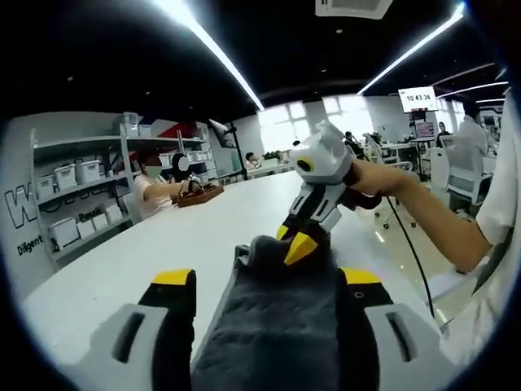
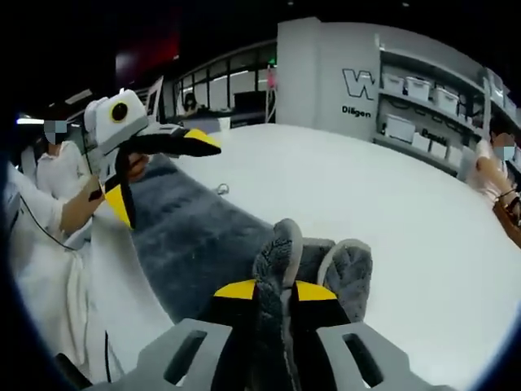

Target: Open the folded towel by lifting each exposed corner and separating the folded layers until the towel lies flat within the target outline without major curled edges

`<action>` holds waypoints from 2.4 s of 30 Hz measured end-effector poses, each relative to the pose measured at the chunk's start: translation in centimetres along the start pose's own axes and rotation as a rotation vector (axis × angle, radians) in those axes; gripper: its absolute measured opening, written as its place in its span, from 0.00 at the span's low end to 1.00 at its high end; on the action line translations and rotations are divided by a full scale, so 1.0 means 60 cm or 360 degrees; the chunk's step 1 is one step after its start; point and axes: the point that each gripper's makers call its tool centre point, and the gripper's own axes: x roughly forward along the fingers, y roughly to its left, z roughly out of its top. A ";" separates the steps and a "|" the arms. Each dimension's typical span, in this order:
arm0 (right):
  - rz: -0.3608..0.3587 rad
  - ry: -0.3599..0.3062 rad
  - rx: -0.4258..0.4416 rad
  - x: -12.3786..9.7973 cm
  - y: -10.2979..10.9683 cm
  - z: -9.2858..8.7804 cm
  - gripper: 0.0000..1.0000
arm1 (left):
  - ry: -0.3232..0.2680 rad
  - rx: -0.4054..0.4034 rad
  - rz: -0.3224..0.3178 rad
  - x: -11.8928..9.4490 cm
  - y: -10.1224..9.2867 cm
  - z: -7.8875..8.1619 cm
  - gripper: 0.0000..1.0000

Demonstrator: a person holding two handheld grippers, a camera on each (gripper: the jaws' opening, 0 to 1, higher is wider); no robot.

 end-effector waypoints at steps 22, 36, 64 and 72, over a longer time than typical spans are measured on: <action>0.0154 0.0213 -0.0356 0.005 0.083 -0.004 0.08 | 0.0068 -0.0010 -0.0162 0.053 -0.042 -0.031 0.44; 0.0151 0.0386 -0.0741 0.018 0.084 -0.033 0.06 | 0.0043 -0.0074 -0.0307 0.083 -0.068 -0.064 0.25; 0.0231 0.0353 -0.0944 0.002 0.100 -0.037 0.11 | 0.0122 -0.0026 -0.0299 0.065 -0.079 -0.088 0.05; 0.0190 0.0098 -0.0741 -0.016 0.082 0.000 0.25 | 0.0123 -0.0004 -0.0286 0.063 -0.081 -0.087 0.04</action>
